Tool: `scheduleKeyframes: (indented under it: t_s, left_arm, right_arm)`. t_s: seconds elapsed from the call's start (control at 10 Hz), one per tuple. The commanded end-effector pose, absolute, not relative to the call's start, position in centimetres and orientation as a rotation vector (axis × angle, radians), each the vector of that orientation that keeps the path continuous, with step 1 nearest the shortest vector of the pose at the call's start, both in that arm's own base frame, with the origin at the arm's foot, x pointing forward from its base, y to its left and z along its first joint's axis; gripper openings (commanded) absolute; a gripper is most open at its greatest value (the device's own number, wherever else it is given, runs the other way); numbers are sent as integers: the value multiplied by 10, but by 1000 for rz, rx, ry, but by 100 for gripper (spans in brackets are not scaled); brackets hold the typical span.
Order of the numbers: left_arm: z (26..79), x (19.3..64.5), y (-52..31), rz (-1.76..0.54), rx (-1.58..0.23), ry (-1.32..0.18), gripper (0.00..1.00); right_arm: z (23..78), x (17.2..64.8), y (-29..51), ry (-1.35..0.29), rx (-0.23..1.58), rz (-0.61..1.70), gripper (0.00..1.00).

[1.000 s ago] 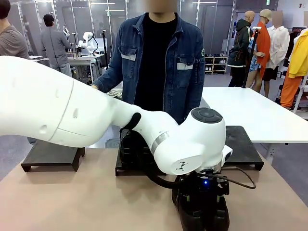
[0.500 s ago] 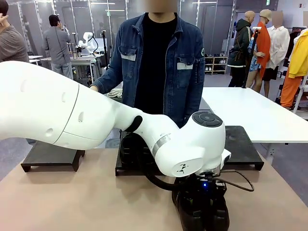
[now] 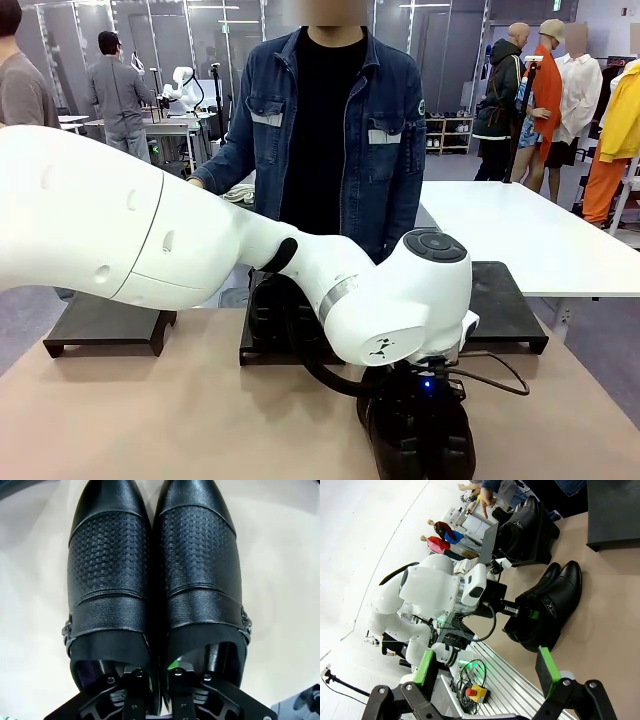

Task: Place the shoes on the stand as instructed by the person.
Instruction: Pick up another pair of Shoes and place it on the Shoes Stand indicated by the person.

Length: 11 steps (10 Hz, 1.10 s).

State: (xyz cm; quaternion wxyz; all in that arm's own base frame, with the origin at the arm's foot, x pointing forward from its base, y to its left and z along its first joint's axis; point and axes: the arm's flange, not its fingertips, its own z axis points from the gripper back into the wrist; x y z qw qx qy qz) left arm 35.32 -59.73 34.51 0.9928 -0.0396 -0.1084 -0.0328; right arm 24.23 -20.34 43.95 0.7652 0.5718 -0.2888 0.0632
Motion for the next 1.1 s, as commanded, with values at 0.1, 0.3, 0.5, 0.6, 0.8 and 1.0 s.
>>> scheduleKeyframes:
  t_s: [0.1,0.3,0.5,0.6,0.8,1.0]
  left_arm:
    - [361,335,-599,-52,-42,-211,0]
    - [404,316,-591,-77,-21,-198,0]
    - [456,305,-569,-97,-37,-218,0]
    - [479,303,-544,-120,-31,-232,0]
    - [514,305,-474,-134,5,-283,0]
    - [554,309,-387,-131,-37,-301,0]
  right_arm:
    - [440,241,-205,-641,1243,157,100]
    - [440,241,-205,-641,1243,157,100]
    - [440,241,-205,-641,1243,157,100]
    - [440,241,-205,-641,1243,157,100]
    - [440,241,-205,-641,1243,157,100]
    - [440,241,-205,-641,1243,157,100]
